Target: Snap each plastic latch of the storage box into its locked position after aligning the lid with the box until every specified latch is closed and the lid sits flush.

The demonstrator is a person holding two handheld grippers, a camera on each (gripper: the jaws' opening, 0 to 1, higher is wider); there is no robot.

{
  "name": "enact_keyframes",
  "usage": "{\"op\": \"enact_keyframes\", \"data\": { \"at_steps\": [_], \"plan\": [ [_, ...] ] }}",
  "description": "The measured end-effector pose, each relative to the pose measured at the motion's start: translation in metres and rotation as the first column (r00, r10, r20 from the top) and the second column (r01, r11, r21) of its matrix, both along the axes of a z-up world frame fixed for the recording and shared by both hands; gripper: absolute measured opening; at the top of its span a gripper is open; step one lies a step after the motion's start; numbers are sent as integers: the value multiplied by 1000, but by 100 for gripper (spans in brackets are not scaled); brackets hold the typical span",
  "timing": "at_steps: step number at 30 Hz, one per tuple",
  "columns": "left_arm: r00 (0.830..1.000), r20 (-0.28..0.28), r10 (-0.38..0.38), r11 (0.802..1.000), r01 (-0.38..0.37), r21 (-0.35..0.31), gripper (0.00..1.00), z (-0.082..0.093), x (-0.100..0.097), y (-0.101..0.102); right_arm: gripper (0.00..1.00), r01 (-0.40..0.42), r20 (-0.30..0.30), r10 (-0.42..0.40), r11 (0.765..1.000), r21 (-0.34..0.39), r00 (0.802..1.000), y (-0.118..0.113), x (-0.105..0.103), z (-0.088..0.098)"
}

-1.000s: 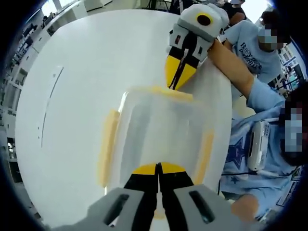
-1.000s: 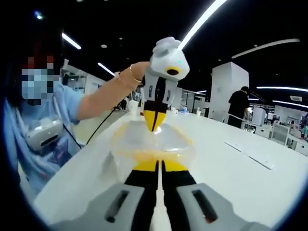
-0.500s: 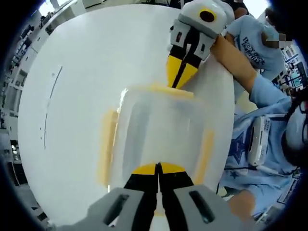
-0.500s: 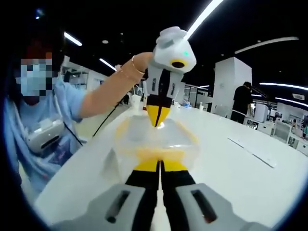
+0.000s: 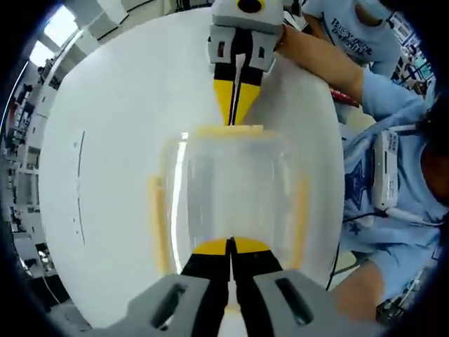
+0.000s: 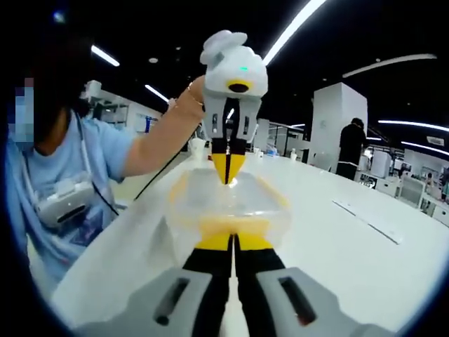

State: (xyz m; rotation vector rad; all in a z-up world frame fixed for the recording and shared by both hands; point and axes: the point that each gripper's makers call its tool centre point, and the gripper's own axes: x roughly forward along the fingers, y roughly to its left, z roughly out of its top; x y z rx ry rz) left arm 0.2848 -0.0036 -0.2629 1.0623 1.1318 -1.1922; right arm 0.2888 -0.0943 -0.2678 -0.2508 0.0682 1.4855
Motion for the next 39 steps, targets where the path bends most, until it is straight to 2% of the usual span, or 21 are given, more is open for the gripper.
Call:
{"op": "enact_keyframes", "data": {
  "at_steps": [5,10,14,19,27,35,39],
  "plan": [
    [999,-29,23,999,-24,-29,0,1,1,-1,0,0,-1,0,1000,0,1000,0,0,0],
    [999,-26,26,999,-27,-21,0,-2,-2,-1,0,12,17,-11,1000,-19,1000,0,-1,0],
    [997,-51,56,998,-58,-32,0,0,1,-1,0,8,-6,-8,1000,-5,1000,-1,-1,0],
    [998,-41,57,998,-58,-23,0,-1,-1,-2,0,6,-15,-6,1000,2,1000,-1,-2,-1],
    [998,-33,55,998,-54,36,0,-2,-1,-3,0,6,-27,-5,1000,14,1000,-2,-2,-1],
    [996,-43,79,997,-78,15,0,-2,-1,-2,0,8,-19,-7,1000,8,1000,-2,-1,-1],
    [997,-41,68,997,-68,21,0,-3,-1,-2,0,4,0,-4,1000,4,1000,-2,-1,-1]
  ]
}}
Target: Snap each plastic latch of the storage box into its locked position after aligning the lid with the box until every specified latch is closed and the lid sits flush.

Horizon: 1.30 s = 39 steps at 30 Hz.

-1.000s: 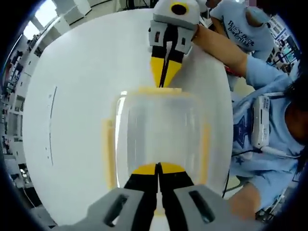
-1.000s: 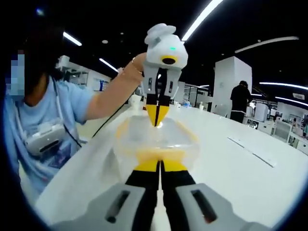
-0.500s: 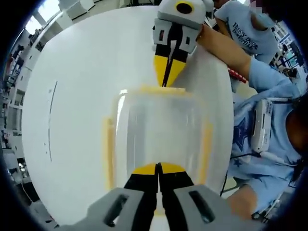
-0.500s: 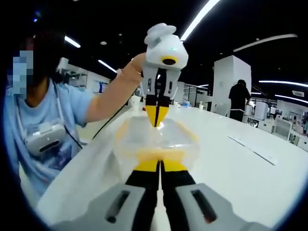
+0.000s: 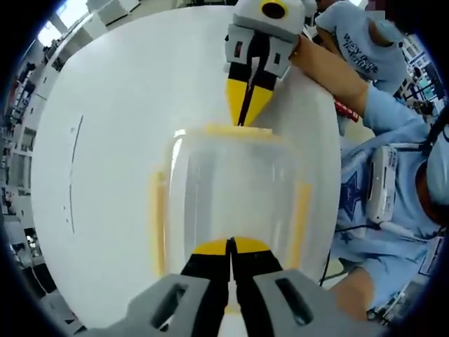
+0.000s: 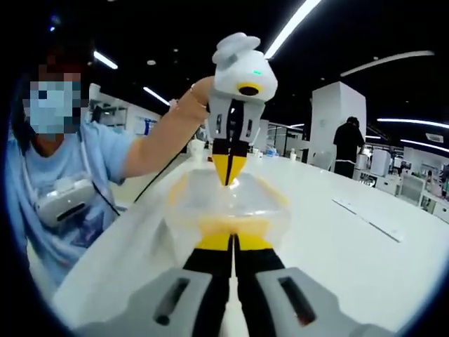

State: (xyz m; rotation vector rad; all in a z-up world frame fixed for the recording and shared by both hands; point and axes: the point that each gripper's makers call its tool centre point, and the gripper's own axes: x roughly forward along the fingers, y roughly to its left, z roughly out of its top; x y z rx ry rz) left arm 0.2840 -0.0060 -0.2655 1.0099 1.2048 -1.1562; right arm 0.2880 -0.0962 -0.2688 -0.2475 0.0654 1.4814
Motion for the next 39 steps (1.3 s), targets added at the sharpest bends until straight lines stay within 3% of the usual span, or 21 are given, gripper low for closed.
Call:
{"op": "enact_keyframes", "data": {
  "at_steps": [10,19,39],
  "plan": [
    [1000,-10,2,1000,-2,-2,0,-1,1,0,0,-5,17,5,1000,5,1000,0,2,0],
    [999,-31,14,1000,-15,-12,0,-1,1,0,0,-6,-13,6,1000,18,1000,0,4,1],
    [999,-30,30,999,-29,34,0,-2,1,1,0,-12,-39,13,999,35,999,3,1,0]
  ]
}}
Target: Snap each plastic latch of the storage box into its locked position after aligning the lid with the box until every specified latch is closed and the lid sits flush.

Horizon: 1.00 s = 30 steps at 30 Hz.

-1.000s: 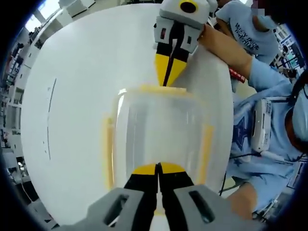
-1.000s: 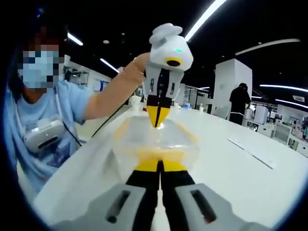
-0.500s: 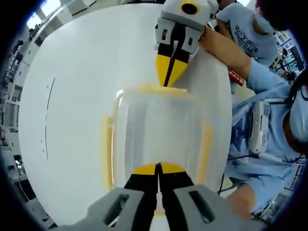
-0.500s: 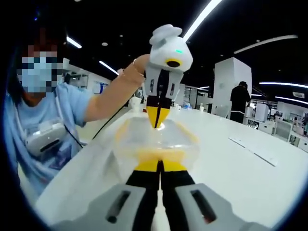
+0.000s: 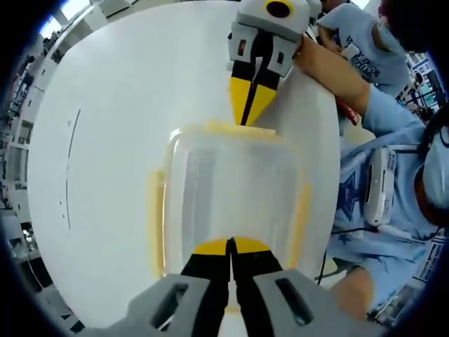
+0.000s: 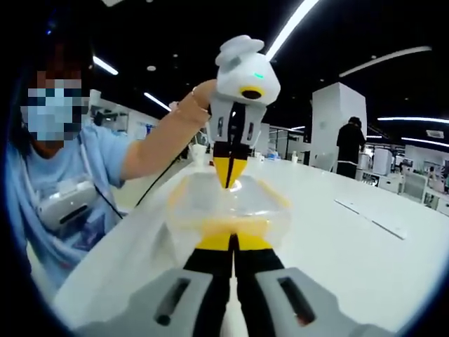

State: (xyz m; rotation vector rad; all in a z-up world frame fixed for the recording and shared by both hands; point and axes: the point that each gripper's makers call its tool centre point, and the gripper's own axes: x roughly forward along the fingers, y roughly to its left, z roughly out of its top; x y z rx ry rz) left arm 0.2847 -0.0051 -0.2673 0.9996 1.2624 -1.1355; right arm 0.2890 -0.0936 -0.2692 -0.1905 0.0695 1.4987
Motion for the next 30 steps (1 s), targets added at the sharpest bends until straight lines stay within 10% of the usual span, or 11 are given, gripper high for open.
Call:
{"op": "enact_keyframes", "data": {
  "at_steps": [30],
  "plan": [
    [1000,11,15,1000,-15,-2,0,0,0,0,0,7,-28,-7,1000,-2,1000,0,0,-1]
  ]
}}
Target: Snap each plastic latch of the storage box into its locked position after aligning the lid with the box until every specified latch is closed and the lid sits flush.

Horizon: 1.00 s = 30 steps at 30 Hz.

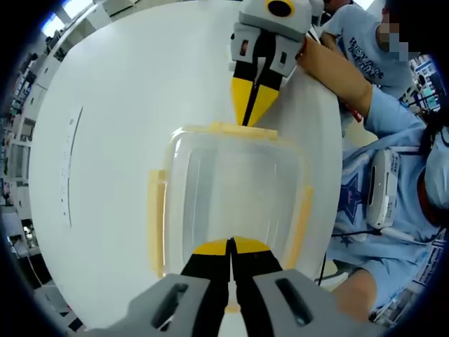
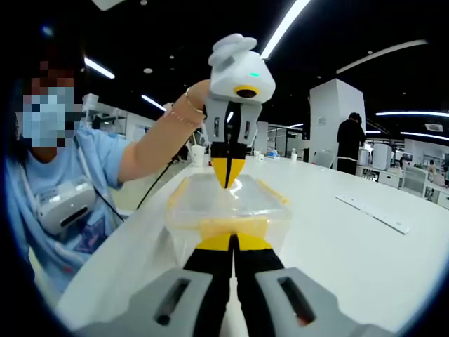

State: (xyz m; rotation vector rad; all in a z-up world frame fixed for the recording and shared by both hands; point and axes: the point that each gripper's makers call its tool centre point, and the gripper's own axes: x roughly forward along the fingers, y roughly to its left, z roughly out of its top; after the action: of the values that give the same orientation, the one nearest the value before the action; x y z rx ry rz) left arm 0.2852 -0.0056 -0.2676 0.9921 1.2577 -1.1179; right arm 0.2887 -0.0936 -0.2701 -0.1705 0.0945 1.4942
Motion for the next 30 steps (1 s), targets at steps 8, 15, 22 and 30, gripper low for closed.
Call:
{"op": "enact_keyframes", "data": {
  "at_steps": [8,15,22,30],
  "plan": [
    [1000,2,-1,1000,1,-1,0,-1,0,-1,0,1,-6,-1,1000,0,1000,-1,1,0],
    [1000,5,1,1000,-1,-4,0,-1,0,-1,0,1,-7,-1,1000,0,1000,-1,0,0],
    [1000,10,0,1000,0,-4,0,-1,0,-1,0,0,-9,0,1000,2,1000,-1,0,0],
    [1000,11,-18,1000,18,-18,0,0,0,-1,0,2,-15,-2,1000,4,1000,0,0,0]
  ]
}}
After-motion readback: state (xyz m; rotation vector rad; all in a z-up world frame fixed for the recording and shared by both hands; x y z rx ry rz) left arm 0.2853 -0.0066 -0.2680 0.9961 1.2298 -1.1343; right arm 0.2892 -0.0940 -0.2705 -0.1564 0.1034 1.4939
